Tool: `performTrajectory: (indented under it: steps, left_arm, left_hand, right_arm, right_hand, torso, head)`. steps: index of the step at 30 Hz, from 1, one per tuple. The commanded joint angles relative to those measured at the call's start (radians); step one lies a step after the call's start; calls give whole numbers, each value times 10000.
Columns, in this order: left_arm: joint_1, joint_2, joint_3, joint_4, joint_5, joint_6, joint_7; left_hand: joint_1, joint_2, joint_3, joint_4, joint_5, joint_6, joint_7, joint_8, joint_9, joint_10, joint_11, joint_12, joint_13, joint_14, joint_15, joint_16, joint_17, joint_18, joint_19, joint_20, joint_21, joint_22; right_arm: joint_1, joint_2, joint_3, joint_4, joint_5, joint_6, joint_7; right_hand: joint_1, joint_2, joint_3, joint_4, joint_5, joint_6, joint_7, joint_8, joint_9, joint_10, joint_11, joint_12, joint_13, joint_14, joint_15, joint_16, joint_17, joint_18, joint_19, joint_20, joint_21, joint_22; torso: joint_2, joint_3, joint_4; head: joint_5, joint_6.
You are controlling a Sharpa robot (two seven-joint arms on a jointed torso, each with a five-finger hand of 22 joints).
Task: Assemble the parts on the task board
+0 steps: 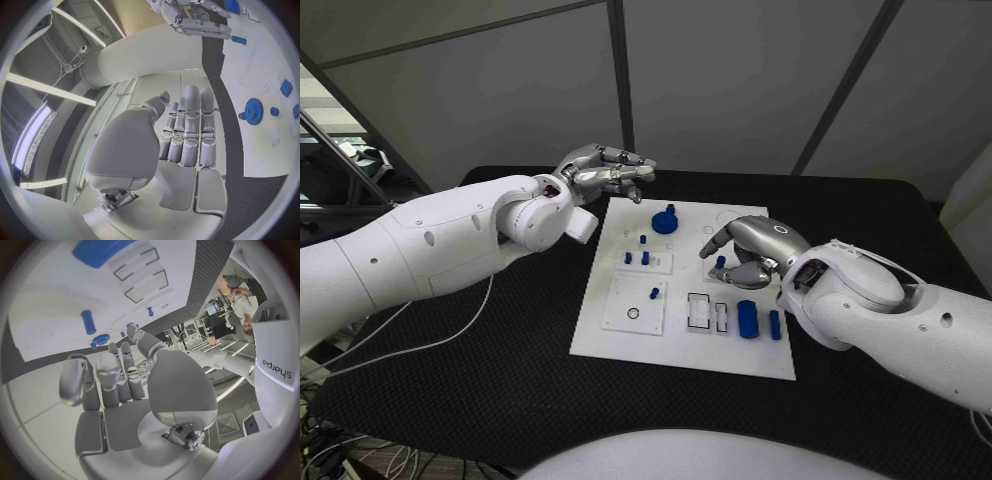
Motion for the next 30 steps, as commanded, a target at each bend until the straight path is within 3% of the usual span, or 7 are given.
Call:
performTrajectory:
  steps: [1, 6, 10, 15, 23, 30]
  left_arm:
    - [19, 6, 1, 24, 57, 120, 25]
    - [19, 37, -10, 17, 57, 141, 30]
    - [19, 70, -21, 2, 57, 160, 31]
    - [19, 73, -55, 2, 57, 172, 28]
    - [19, 75, -72, -5, 57, 190, 14]
    - [20, 88, -74, -11, 57, 211, 3]
  left_hand:
    - [-58, -6, -66, 7, -55, -44, -16, -66, 13, -56, 39, -37, 9, -11, 75, -34, -12, -136, 48, 27, -40, -8]
    - [-58, -6, -66, 7, -55, -44, -16, -66, 13, -56, 39, -37, 9, -11, 75, -34, -12, -136, 48, 27, -40, -8]
    - [-40, 6, -71, 2, -56, -36, -20, -64, 17, -52, 36, -34, 15, -13, 73, -41, -13, -134, 52, 28, -55, -20]
    - [-40, 6, -71, 2, -56, -36, -20, -64, 17, -52, 36, -34, 15, -13, 73, -41, -13, -134, 52, 28, -55, -20]
    - [-40, 6, -71, 2, -56, -36, -20, -64, 17, -52, 36, -34, 15, -13, 73, -41, -13, -134, 52, 28, -55, -20]
    - [-40, 6, -71, 2, -56, -36, -20, -64, 17, -52, 36, -34, 15, -13, 73, -41, -13, -134, 52, 28, -55, -20]
  right_arm:
    - [50, -120, 64, -10, 21, 637, -496]
    - [112, -145, 140, -322, -294, 930, -661]
    - [127, -26, 158, -520, -473, 1015, -671]
    - [133, 178, 163, -775, -536, 1163, -626]
    - [134, 536, 160, -1142, -556, 1379, -517]
    - [134, 818, 153, -1457, -496, 1856, -536]
  right_hand:
    - [109, -105, -109, -3, -14, -26, -91, 30, 8, 25, 4, 58, -9, -15, 35, -57, -85, 69, -19, -3, -62, -60]
    - [270, -277, -391, 94, -84, -77, -188, 23, 3, -217, 44, 7, -22, -40, 63, -149, -263, 99, -84, 15, -208, -211]
    - [403, -312, -536, 191, -112, -111, -240, 23, 1, -361, 71, -14, -22, -49, 82, -187, -340, 111, -107, 33, -270, -271]
    - [455, -296, -563, 225, -115, -128, -258, 19, 0, -368, 73, 1, -16, -47, 86, -184, -343, 112, -107, 37, -279, -278]
    - [559, -112, -534, 353, -123, -192, -286, 17, -4, -185, 42, 140, 3, -18, 68, -126, -297, 98, -58, 32, -242, -221]
    - [473, 242, -66, 486, -124, -308, -165, 18, -5, 735, -141, 360, -4, 112, -88, 220, 95, -14, 226, -86, 142, 235]
  torso:
    - [-7, 3, -23]
    - [9, -6, 10]
    - [15, 14, 17]
    - [12, -13, 18]
    - [9, -5, 23]
    - [11, -8, 20]
  head:
    - [-137, 90]
    - [-227, 143]
    - [-212, 137]
    - [-208, 126]
    - [-179, 92]
    - [-153, 76]
